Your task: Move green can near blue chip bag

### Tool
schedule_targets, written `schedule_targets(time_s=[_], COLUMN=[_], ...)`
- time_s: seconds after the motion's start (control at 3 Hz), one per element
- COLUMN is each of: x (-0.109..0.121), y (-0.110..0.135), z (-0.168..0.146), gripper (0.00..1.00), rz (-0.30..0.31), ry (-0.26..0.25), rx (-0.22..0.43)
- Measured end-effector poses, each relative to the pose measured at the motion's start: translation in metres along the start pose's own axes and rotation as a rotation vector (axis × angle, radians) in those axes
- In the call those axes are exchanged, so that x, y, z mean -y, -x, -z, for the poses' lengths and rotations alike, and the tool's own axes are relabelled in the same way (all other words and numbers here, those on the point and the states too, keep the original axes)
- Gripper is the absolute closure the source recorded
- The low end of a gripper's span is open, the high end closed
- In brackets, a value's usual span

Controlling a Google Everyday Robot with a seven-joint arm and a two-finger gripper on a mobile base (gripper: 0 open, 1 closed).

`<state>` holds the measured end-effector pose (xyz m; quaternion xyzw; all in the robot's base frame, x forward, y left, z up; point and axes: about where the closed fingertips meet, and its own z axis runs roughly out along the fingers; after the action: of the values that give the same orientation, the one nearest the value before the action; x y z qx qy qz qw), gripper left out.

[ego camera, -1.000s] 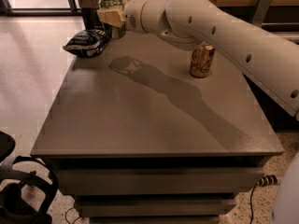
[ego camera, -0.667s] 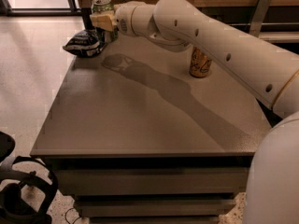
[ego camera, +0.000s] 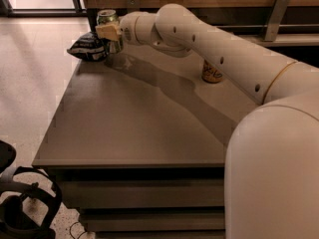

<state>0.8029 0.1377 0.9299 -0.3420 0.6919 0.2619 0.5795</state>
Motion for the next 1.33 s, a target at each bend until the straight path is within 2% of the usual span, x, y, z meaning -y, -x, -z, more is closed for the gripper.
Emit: schedule_targets(time_s=[0.67,1.33], x=[0.031,0.05], y=[-0.025,-0.04], z=[-0.016,-0.026], gripper=[1.0,1.0], rz=[-0.027,-0.052], ry=[-0.034,-0.08], rx=[-0.032,-0.004])
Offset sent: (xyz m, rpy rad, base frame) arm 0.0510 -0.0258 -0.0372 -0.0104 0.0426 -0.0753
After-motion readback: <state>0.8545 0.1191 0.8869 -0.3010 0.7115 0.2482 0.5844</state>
